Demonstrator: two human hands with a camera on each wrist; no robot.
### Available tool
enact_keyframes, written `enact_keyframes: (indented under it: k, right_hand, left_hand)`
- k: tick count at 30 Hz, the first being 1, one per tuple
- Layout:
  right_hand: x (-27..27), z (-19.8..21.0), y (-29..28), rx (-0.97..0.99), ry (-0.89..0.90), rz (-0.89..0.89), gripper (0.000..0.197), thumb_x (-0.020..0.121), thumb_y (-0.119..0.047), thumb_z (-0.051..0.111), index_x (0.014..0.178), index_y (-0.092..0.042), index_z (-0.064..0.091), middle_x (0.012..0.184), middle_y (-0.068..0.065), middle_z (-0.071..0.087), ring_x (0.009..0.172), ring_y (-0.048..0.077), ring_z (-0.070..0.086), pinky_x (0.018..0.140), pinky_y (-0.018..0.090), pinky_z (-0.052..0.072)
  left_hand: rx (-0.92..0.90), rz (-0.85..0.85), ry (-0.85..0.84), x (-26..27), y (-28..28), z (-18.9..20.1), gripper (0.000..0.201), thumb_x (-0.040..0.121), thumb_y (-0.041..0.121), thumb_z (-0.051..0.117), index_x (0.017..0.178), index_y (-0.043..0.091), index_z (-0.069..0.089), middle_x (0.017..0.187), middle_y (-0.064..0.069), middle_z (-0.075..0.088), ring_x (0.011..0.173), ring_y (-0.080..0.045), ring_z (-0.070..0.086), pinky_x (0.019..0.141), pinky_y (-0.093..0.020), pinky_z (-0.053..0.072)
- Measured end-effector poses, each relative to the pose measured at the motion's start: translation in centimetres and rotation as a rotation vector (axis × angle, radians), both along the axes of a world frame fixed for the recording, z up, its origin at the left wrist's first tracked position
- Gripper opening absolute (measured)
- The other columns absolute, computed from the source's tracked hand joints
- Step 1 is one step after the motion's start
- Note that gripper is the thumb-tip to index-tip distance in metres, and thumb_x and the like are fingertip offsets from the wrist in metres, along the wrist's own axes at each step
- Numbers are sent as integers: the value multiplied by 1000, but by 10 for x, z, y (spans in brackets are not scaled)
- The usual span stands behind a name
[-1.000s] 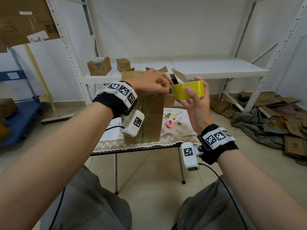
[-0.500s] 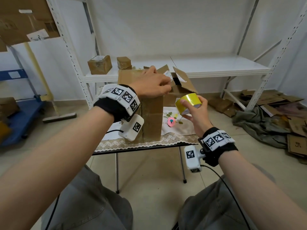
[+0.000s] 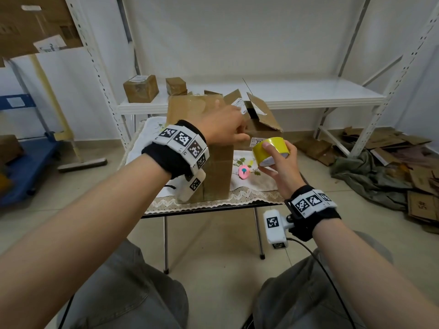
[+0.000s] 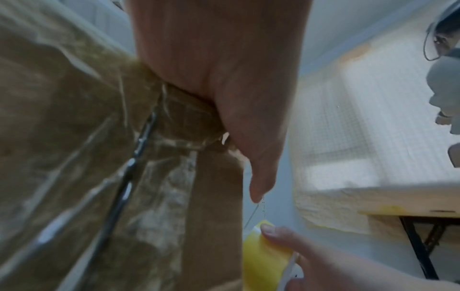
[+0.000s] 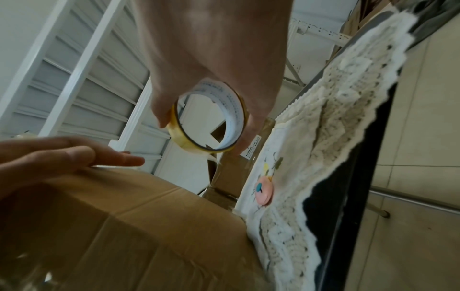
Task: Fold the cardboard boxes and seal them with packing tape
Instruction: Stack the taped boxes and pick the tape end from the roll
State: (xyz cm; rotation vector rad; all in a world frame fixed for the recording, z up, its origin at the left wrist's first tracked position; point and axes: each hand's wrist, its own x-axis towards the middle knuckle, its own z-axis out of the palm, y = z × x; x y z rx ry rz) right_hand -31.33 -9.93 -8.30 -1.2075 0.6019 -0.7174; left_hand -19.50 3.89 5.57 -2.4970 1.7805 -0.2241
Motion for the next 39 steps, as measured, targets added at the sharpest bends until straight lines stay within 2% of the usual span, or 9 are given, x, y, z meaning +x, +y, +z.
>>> enact_keyframes:
  k: [3,8,11,18,22,25,30,34,39]
  right_hand:
    - [-1,-2,1,18,27,27,71,84,-39,78,140,-33,35,136,7,48,114,26,63,77,34,60]
    - [3,-7,-9,-6,194,-13,83,75,-39,85,140,-32,33,137,6,45,117,27,57,84,41,59]
    - [9,-8,-15,-103,455,-64,97,48,-57,81,130,-39,33,141,11,39,120,33,51,98,52,52]
    - [16,0,-9,-619,979,7,96,76,-39,85,150,-22,26,154,18,32,143,43,26,114,50,28]
    - [23,8,2,-736,1026,35,91,75,-49,83,147,-22,36,152,18,39,143,43,27,117,49,23]
    - [32,14,14,-845,687,-154,51,89,-33,70,135,-17,53,136,15,50,129,33,41,108,42,33]
    - [49,25,41,-327,439,341,35,105,-31,48,117,0,61,86,15,67,69,28,66,71,42,58]
    - [57,15,43,-279,607,458,62,100,-58,44,122,-2,60,109,22,69,89,36,71,85,50,60]
    - [53,2,48,-73,601,511,51,101,-58,43,110,-9,54,88,16,61,77,31,62,82,44,54]
  left_hand:
    - [74,22,21,0,-4,2,47,106,44,37,112,10,69,150,-11,48,154,-22,10,118,-60,10]
    - [65,-17,62,-2,-4,3,46,109,36,30,122,12,66,150,-10,49,154,-21,4,119,-59,8]
    - [-16,-19,132,-5,5,5,47,106,44,36,145,21,49,159,-8,36,154,-20,6,121,-56,6]
    - [-540,-93,505,-8,32,27,62,96,48,59,151,31,37,158,7,36,143,-11,34,109,-27,28]
    - [-567,96,453,16,61,28,60,92,58,59,145,34,46,160,7,32,146,-14,30,119,-41,25]
    - [-427,237,421,34,81,15,70,81,72,61,143,42,48,167,5,11,154,-27,3,120,-64,4]
    - [-380,292,584,45,99,-3,68,88,75,45,149,48,36,168,2,-5,154,-27,4,123,-53,11]
    - [-351,278,648,56,111,-1,57,97,66,40,151,49,31,167,-2,3,154,-26,9,122,-50,17]
    - [-523,246,735,53,126,1,57,99,54,46,151,33,40,161,5,25,142,-8,24,114,-34,24]
